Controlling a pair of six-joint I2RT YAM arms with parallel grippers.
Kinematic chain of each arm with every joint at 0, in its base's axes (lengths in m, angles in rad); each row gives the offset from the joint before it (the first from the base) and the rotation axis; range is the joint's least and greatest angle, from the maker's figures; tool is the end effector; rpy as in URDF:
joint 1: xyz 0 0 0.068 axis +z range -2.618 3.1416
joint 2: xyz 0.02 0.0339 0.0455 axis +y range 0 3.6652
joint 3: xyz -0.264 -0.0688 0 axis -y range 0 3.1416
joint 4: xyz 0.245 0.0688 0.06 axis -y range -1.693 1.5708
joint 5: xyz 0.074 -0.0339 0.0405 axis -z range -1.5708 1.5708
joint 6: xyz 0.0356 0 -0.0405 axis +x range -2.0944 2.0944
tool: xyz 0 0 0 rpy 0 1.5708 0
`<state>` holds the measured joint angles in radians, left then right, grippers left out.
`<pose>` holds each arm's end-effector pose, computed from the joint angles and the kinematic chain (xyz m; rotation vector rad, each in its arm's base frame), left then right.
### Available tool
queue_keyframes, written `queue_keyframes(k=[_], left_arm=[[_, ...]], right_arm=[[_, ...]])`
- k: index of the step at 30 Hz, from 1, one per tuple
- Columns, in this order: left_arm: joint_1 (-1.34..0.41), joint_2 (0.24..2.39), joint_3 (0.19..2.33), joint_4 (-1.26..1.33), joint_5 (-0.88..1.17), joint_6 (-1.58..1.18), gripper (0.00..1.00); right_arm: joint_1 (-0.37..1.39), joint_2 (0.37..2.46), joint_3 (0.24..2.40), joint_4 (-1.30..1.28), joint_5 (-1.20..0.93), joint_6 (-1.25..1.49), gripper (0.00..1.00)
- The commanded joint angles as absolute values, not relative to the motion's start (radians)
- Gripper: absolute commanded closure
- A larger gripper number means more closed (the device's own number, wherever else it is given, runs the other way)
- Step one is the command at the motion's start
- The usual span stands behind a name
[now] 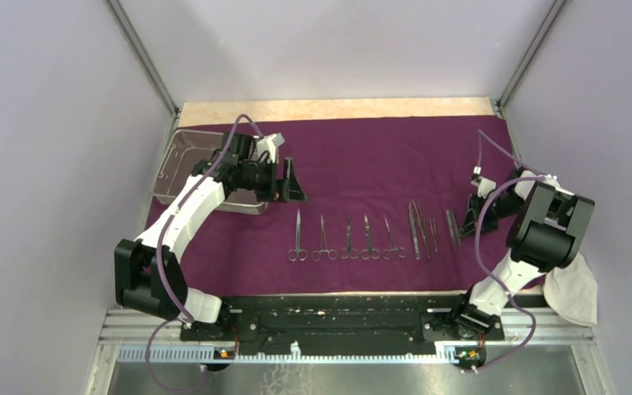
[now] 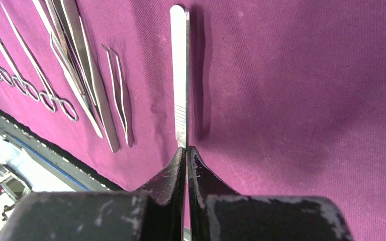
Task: Open and lay out the surgical kit
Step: Place the medical item in the surgical kit.
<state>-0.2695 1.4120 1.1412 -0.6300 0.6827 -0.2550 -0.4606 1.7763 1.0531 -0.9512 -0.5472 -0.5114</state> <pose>0.2769 -0.0998 0.2868 0.3227 2.4626 -1.0682 0.2648 -0.1107 0.1509 -0.0312 2.8727 0.7824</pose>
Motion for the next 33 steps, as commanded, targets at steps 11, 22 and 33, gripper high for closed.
queue_keyframes(k=[11, 22, 33], left_arm=[[-0.273, 1.426, 1.183, -0.634, 0.678, -0.234, 0.07], [-0.272, 1.436, 1.184, -0.632, 0.680, -0.238, 0.07], [-0.267, 1.447, 1.192, -0.631, 0.689, -0.245, 0.07]], right_arm=[[-0.500, 1.783, 1.050, -0.933, -0.568, -0.524, 1.00], [-0.517, 1.797, 1.045, -0.912, -0.526, -0.520, 1.00], [-0.516, 1.770, 1.041, -0.875, -0.469, -0.510, 0.96]])
